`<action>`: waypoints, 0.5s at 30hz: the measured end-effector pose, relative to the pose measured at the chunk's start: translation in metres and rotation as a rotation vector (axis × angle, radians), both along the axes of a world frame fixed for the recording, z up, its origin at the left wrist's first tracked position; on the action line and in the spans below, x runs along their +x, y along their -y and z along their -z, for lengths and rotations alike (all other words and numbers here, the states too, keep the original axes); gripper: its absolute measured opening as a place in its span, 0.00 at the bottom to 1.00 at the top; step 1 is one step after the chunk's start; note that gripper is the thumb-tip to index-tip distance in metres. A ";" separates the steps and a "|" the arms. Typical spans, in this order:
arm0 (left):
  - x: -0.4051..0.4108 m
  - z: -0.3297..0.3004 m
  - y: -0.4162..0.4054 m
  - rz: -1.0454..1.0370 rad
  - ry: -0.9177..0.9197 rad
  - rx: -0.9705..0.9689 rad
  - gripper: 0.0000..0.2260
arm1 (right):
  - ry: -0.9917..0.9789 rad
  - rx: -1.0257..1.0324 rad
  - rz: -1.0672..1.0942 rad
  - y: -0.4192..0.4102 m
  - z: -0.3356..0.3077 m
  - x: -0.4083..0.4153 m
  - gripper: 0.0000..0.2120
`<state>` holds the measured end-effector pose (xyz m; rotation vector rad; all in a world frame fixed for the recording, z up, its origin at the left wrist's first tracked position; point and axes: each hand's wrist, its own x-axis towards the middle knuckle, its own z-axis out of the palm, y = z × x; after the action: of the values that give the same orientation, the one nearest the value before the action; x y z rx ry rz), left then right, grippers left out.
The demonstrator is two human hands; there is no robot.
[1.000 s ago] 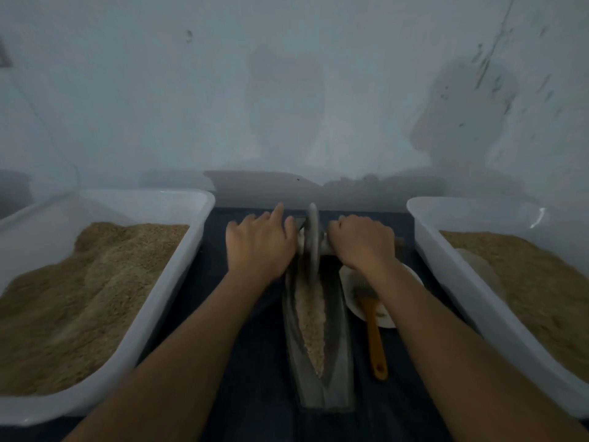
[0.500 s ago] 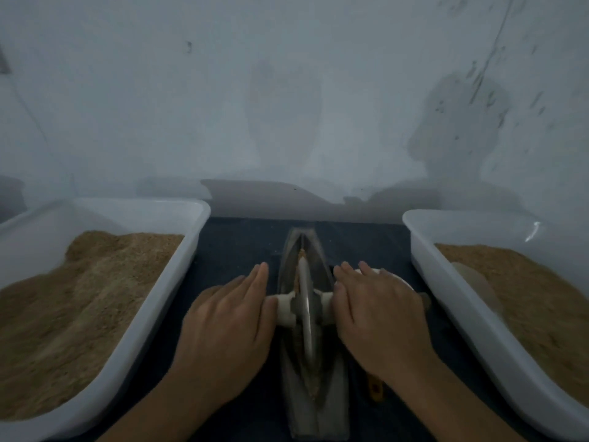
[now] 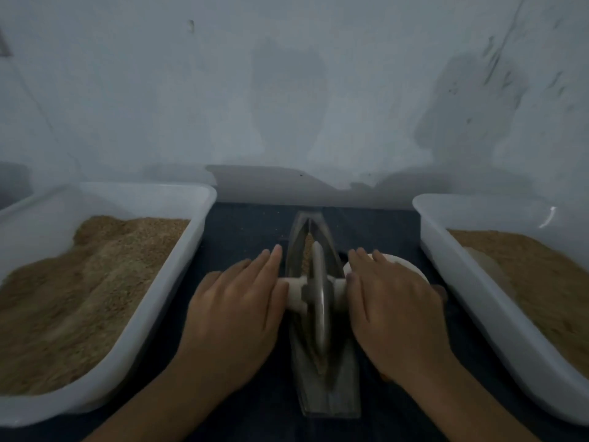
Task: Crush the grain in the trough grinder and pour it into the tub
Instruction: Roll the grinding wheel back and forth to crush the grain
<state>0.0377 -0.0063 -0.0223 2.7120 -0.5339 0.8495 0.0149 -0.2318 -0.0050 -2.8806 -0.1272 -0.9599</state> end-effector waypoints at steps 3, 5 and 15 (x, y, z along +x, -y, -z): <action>-0.011 0.002 -0.006 0.042 -0.006 -0.014 0.23 | 0.027 -0.021 -0.039 0.003 0.001 -0.008 0.25; 0.005 -0.004 0.001 -0.019 -0.029 0.022 0.24 | -0.008 -0.014 -0.025 -0.003 -0.005 0.013 0.24; 0.088 -0.046 0.042 -0.205 -0.133 0.325 0.11 | -0.310 0.061 0.127 0.008 -0.011 0.105 0.19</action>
<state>0.1256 -0.0479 0.0234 3.1374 -0.3995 0.6696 0.1194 -0.2393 0.0055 -2.9640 0.1088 -0.5111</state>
